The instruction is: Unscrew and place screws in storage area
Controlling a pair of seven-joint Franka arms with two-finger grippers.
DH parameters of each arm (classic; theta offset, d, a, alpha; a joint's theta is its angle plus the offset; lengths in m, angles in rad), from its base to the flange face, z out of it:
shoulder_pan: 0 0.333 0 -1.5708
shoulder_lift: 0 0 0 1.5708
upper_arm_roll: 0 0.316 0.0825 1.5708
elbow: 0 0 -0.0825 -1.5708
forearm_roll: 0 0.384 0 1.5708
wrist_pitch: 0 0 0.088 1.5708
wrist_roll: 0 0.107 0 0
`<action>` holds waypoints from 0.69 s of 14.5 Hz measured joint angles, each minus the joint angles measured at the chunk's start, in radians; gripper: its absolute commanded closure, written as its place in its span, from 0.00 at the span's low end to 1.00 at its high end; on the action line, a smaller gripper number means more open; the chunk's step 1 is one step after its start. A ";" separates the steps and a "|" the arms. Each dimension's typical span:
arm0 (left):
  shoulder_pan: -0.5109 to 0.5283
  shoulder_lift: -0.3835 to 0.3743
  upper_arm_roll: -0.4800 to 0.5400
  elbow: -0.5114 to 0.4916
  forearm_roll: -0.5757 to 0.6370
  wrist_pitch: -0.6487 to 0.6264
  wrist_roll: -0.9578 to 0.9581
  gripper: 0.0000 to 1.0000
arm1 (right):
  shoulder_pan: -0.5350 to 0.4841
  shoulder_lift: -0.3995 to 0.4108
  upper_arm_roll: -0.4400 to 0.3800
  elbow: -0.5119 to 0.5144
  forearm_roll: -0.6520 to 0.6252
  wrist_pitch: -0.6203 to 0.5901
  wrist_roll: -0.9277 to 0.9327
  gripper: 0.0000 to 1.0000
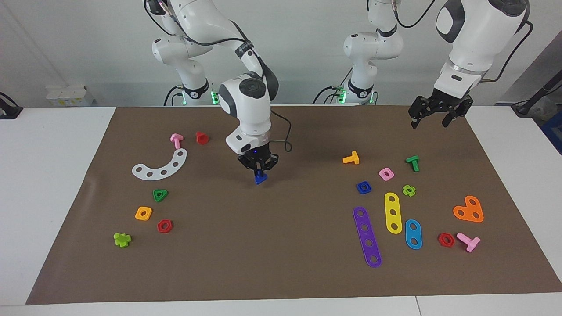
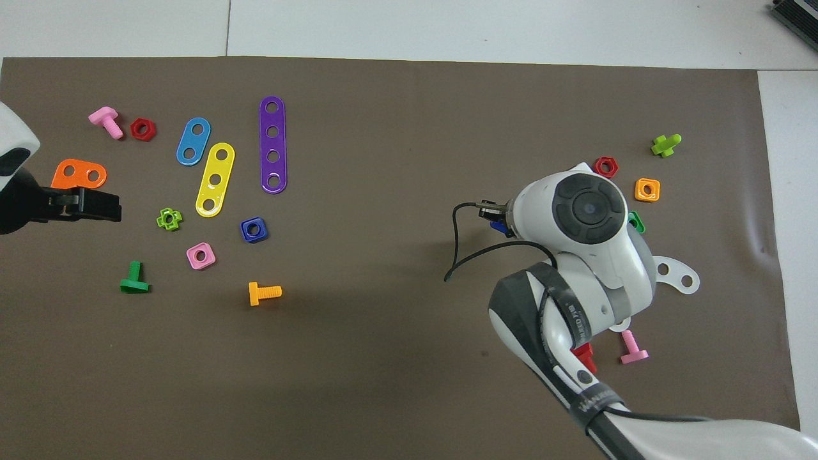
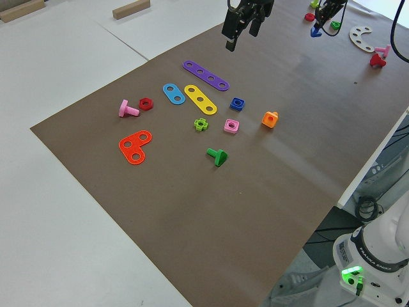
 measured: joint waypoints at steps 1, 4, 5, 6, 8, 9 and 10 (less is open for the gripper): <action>0.000 0.000 0.000 0.000 0.000 0.001 0.000 0.00 | -0.046 0.001 0.000 -0.005 0.000 0.001 -0.060 1.00; 0.000 0.001 0.000 0.015 0.000 0.006 0.000 0.00 | -0.152 0.012 -0.001 -0.017 0.000 0.018 -0.203 1.00; 0.000 0.002 0.000 0.032 0.000 0.005 0.000 0.00 | -0.163 0.020 0.000 -0.019 0.000 0.032 -0.233 1.00; 0.000 0.007 0.000 0.058 0.000 -0.004 0.000 0.00 | -0.167 0.029 0.000 -0.021 0.000 0.042 -0.256 1.00; 0.000 0.021 0.000 0.131 0.000 -0.056 0.000 0.00 | -0.184 0.044 0.000 -0.026 0.000 0.044 -0.298 1.00; 0.000 0.028 0.000 0.165 0.000 -0.083 0.000 0.00 | -0.197 0.050 0.000 -0.030 0.000 0.044 -0.318 1.00; 0.000 0.032 0.000 0.191 0.000 -0.103 0.000 0.00 | -0.207 0.053 0.000 -0.035 0.000 0.044 -0.332 1.00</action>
